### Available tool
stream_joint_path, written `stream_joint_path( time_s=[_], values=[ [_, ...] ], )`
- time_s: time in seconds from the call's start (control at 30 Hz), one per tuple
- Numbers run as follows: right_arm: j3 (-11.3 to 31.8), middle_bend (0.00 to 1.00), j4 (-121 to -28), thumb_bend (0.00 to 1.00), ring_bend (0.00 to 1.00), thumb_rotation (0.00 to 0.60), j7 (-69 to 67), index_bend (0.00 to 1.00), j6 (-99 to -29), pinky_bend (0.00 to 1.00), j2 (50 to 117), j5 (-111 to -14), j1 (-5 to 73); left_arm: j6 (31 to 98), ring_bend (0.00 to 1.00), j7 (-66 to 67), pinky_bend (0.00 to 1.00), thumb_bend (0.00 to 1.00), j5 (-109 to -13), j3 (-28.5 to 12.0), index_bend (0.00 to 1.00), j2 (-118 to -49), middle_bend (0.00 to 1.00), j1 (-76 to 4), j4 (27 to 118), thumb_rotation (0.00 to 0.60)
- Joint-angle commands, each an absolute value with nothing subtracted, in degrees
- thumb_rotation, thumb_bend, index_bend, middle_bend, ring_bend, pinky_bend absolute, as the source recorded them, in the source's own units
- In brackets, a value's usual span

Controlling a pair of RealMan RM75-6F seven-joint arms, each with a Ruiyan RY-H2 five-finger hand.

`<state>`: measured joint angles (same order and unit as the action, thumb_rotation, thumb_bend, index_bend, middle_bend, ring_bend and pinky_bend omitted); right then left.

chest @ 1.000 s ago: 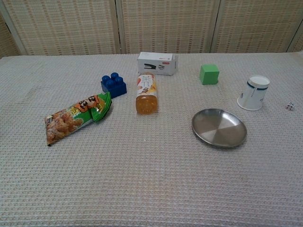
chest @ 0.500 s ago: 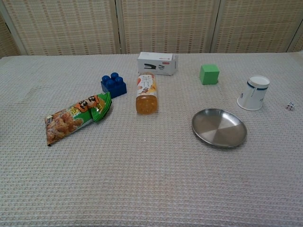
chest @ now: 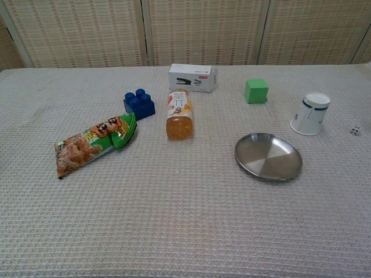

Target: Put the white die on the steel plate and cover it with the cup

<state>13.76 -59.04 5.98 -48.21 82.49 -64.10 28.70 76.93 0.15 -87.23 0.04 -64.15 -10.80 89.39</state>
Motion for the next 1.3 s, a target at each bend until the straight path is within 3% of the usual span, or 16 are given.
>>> stream_joint_path(
  time_s=[0.03, 0.43, 1.3],
  values=[
    [13.52, 0.84, -53.29, 0.14, 0.85, 0.6, 2.68, 0.44, -44.2, 0.82, 85.72, -63.97, 31.22, 76.82, 0.22, 0.21, 0.41, 0.45, -87.19, 0.07, 0.08, -64.2, 0.13, -10.85, 89.33, 0.6],
    [12.39, 0.84, -39.25, 0.14, 0.85, 0.6, -4.93, 0.46, -37.53, 0.82, 93.32, -66.44, 35.27, 77.12, 0.22, -0.21, 0.41, 0.45, -87.14, 0.11, 0.08, -64.08, 0.13, -10.78, 89.23, 0.6],
    [11.01, 0.84, -27.58, 0.14, 0.85, 0.6, -16.09, 0.5, -36.25, 0.82, 98.72, -71.69, 36.97, 77.16, 0.22, 0.09, 0.41, 0.45, -87.13, 0.25, 0.08, -64.06, 0.13, -10.84, 89.35, 0.6]
  ],
)
